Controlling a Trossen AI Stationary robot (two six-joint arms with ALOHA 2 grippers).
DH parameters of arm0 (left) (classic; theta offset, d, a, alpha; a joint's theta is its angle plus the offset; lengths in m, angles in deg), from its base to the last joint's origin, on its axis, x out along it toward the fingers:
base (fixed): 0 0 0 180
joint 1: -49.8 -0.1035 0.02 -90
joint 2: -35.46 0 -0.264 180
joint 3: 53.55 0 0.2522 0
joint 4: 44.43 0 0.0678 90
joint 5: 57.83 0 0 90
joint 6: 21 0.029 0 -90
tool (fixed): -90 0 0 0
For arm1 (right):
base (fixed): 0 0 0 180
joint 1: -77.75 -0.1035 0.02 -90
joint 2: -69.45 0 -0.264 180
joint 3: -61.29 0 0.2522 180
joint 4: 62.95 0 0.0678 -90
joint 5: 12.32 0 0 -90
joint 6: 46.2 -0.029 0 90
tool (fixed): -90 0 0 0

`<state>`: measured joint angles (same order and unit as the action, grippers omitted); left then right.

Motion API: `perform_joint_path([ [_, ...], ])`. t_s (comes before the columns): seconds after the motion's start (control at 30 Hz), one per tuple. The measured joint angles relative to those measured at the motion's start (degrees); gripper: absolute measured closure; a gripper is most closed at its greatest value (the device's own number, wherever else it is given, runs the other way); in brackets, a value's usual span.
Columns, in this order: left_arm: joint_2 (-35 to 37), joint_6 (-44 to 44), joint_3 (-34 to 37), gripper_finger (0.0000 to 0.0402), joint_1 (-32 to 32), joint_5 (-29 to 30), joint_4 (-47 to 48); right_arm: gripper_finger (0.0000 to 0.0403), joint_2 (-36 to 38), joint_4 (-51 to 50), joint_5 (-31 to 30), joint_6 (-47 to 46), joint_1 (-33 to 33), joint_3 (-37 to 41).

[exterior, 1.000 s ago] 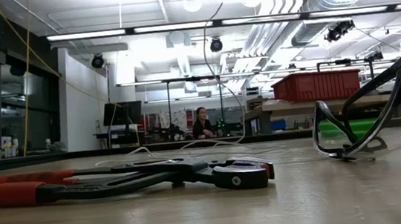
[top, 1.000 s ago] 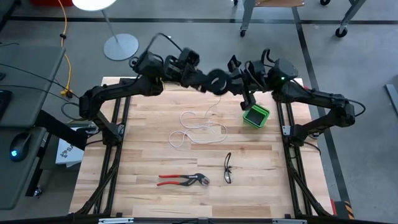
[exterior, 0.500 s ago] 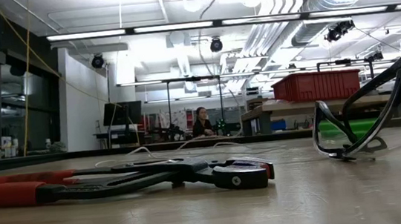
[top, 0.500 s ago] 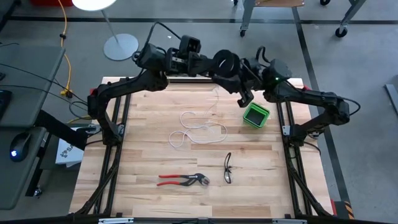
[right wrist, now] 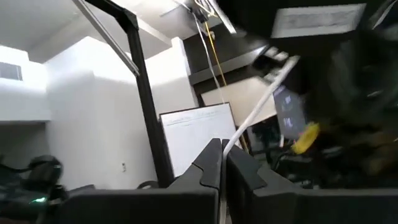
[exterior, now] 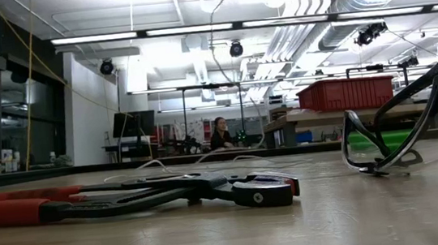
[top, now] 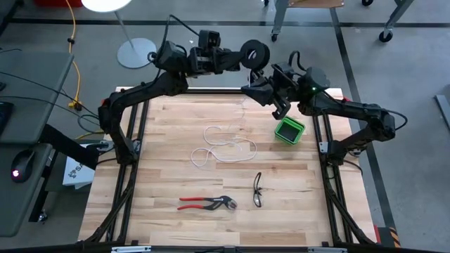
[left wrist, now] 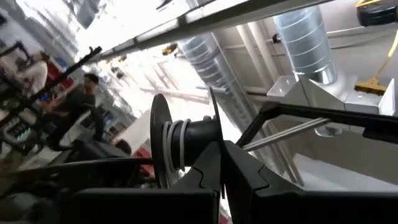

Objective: Coil cords
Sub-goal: Coil the wire into the spool

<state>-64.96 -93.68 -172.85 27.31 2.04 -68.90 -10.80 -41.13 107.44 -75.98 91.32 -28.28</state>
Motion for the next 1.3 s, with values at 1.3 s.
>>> perform_joint_path([
  [1.3, 9.51, 23.47, -0.04, 0.0401, 2.36, 4.16, 15.33, 0.0261, -1.42, -16.32, -17.2, 10.36, 0.0, 0.13],
])
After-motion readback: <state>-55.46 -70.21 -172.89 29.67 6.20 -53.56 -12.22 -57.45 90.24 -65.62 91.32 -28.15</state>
